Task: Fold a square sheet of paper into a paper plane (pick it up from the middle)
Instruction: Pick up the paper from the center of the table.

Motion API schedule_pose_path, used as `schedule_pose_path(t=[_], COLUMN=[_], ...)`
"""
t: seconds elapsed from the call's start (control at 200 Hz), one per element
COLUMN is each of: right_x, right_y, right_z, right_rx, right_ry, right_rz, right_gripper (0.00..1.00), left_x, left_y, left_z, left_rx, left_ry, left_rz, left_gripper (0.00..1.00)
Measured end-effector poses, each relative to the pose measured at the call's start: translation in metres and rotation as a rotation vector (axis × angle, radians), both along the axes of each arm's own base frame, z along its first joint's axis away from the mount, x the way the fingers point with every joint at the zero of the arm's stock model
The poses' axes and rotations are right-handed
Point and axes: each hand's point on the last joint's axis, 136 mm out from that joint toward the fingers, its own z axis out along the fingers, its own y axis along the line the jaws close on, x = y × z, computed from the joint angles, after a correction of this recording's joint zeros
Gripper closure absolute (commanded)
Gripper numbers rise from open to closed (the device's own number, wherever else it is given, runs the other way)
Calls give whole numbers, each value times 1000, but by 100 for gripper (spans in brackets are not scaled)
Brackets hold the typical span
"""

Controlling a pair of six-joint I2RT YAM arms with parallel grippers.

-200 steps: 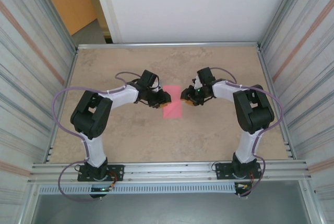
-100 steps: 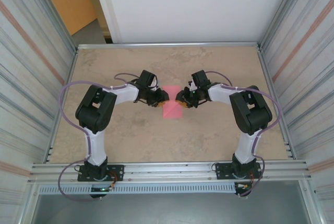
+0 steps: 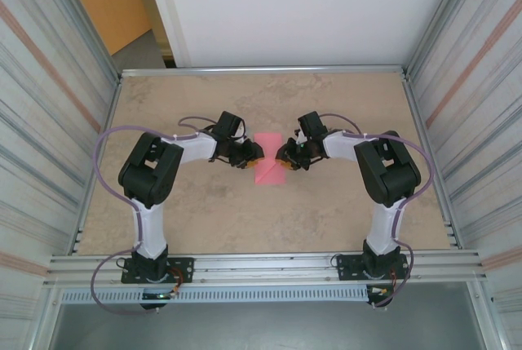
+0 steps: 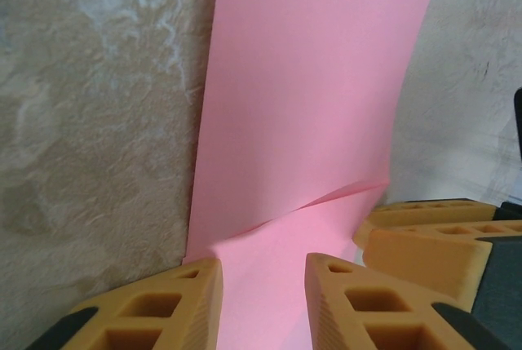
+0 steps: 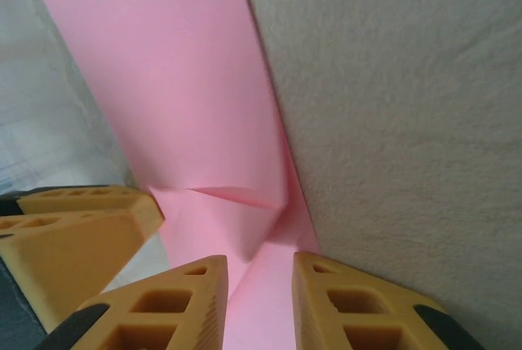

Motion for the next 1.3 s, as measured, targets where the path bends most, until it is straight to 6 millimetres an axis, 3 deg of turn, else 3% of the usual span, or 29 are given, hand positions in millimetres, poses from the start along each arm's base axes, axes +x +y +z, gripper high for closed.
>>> schedule_pose_path(t=[0.992,1.298], right_x=[9,0], right_y=[10,14], right_z=[1,-3], right_rx=[43,91], right_ry=[11,30], right_rz=[-44,-33], right_gripper=[79,80], left_x=[0,0], left_y=[0,0], left_z=[-1,-1], left_rx=[-11,-12], left_ry=[-3,-1], left_rz=[0,3], left_gripper=[68,68])
